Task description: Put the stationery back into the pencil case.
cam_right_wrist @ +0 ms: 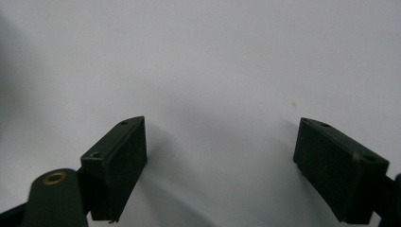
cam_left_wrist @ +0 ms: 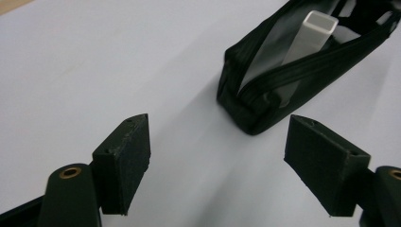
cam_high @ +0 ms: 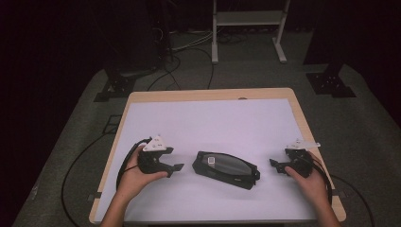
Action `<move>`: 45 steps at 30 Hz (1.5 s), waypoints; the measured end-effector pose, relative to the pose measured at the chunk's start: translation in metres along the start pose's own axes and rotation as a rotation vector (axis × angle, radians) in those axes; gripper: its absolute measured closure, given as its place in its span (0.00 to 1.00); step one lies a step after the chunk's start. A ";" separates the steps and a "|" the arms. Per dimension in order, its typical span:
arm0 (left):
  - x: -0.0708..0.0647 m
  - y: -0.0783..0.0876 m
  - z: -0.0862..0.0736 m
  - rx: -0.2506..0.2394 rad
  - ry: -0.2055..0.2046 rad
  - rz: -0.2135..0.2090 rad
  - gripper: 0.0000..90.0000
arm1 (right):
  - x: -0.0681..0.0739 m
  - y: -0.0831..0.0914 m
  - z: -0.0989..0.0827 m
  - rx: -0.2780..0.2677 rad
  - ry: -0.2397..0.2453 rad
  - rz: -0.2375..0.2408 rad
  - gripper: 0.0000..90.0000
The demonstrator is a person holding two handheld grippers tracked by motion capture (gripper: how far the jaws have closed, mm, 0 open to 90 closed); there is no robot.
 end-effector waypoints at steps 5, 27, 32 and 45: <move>0.006 0.009 -0.012 -0.010 0.046 0.046 0.23 | 0.000 0.000 0.000 0.000 0.000 0.000 0.19; 0.024 0.038 -0.079 0.045 0.208 0.213 0.13 | 0.000 0.000 0.000 0.000 0.001 -0.001 0.19; 0.024 0.040 -0.096 0.064 0.242 0.230 0.11 | 0.000 0.000 0.000 0.000 0.001 -0.001 0.19; 0.019 0.038 -0.119 0.069 0.200 0.275 0.09 | 0.000 0.000 0.000 0.000 0.001 -0.001 0.19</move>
Point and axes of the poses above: each handheld gripper's, and its own axes: y roughly backward along the jaws, z roughly out of its top, x roughly to its left, the point moved 10 cm from there along -y, roughly forward along the jaws, and after that the axes turned 11 degrees about -z, right-handed, at the moved point
